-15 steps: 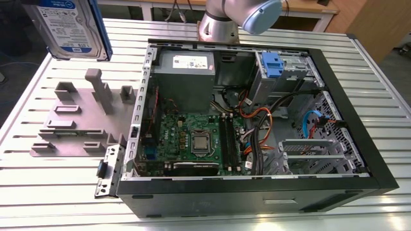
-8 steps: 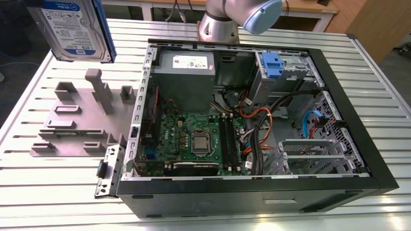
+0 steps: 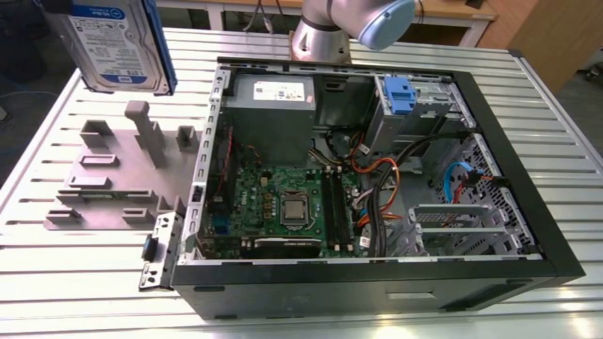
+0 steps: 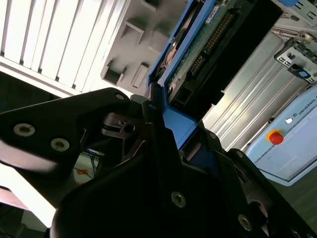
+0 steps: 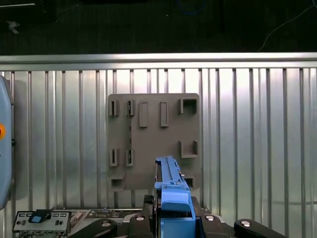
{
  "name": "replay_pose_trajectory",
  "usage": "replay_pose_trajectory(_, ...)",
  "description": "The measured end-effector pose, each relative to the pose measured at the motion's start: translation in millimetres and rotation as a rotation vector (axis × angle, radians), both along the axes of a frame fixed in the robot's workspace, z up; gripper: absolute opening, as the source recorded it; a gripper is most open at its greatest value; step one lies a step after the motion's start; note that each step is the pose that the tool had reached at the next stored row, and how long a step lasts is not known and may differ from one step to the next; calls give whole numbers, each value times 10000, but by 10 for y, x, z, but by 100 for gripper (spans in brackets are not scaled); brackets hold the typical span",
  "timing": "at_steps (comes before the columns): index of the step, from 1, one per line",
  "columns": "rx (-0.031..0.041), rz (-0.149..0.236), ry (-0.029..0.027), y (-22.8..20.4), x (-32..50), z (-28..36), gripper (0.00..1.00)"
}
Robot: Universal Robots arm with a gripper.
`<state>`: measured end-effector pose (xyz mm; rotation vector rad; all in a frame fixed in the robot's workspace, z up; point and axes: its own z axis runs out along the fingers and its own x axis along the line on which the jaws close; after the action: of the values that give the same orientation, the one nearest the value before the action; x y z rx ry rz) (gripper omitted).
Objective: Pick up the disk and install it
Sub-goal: 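Pick up the disk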
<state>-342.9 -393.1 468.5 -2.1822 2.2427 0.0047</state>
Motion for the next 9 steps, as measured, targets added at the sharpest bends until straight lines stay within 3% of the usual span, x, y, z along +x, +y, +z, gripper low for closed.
replay_pose_trajectory(9, -34, -12, 2, -11, 95, 17, 36)
